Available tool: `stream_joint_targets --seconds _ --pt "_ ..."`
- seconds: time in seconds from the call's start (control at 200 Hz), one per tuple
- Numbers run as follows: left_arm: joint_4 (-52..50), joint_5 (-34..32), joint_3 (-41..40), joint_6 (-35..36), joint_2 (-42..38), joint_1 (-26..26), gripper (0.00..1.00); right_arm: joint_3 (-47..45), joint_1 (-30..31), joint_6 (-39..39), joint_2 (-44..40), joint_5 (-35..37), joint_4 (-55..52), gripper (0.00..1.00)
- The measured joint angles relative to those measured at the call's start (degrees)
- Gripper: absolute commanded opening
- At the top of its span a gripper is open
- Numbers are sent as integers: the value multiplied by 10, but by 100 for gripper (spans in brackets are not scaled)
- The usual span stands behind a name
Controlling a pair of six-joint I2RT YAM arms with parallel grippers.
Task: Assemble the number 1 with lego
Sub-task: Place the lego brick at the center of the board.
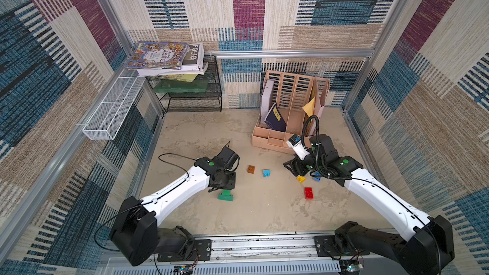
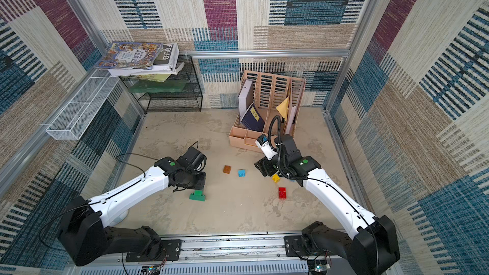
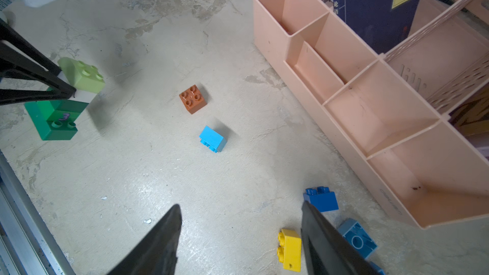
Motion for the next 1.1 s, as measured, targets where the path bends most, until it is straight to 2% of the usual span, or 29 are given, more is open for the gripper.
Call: stream_joint_targets --seconds 0.381,0.721,0.906,1.097 --pt "-13 81 55 23 126 81 0 18 -1 -4 16 2 0 73" --pt "4 90 49 14 160 88 0 28 -1 -7 32 4 0 73" --pt "6 90 48 5 160 89 29 35 -3 -8 40 4 0 73" --pt "4 84 38 -3 142 88 42 37 -4 -8 45 4 1 73"
